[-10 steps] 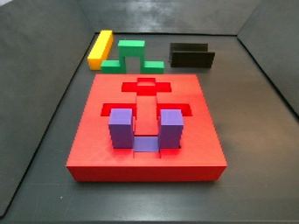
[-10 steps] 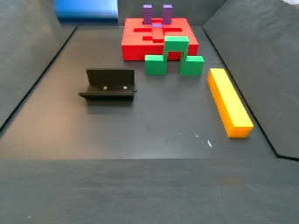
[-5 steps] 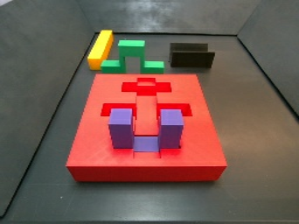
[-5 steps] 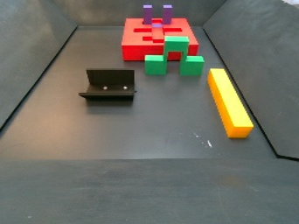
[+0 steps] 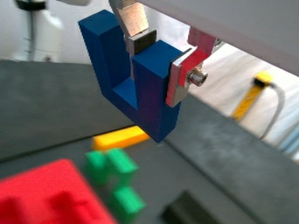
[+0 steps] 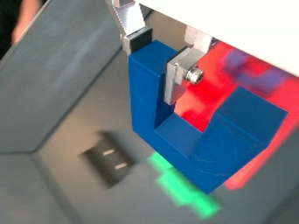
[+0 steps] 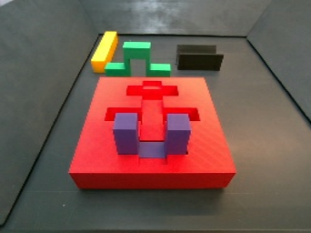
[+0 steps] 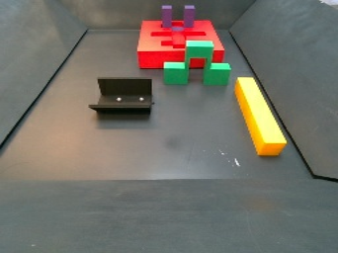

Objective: Pick up the blue object. Move up. Place the blue object on the fixture. Regrasp the blue object. Move to above the board. Insert the blue object.
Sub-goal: Move to above the board.

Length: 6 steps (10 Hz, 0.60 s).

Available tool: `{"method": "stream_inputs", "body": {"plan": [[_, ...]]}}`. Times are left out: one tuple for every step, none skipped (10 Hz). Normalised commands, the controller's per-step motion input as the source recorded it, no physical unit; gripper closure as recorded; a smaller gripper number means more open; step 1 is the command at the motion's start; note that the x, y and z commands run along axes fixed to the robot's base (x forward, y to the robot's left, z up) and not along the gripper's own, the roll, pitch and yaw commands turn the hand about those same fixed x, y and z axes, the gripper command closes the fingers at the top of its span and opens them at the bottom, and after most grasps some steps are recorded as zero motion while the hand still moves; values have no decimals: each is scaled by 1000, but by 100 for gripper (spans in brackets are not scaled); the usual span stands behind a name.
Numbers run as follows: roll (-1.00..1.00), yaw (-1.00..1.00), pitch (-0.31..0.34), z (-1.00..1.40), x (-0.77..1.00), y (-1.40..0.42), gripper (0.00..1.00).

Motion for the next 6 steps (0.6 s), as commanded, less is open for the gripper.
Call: {"method": "stream_inputs", "body": {"plan": [[-1000,-131,5,52,-384,-296,100],[-1000,-128,26,0,-99,-42,100],[-1000,-121,41,9,-27,-13,100],[-1000,-114,32,17,-48,-27,100],[-933,-97,-2,-4,-81,16,100],[-714,-61,-18,0,-71,42,100]]}}
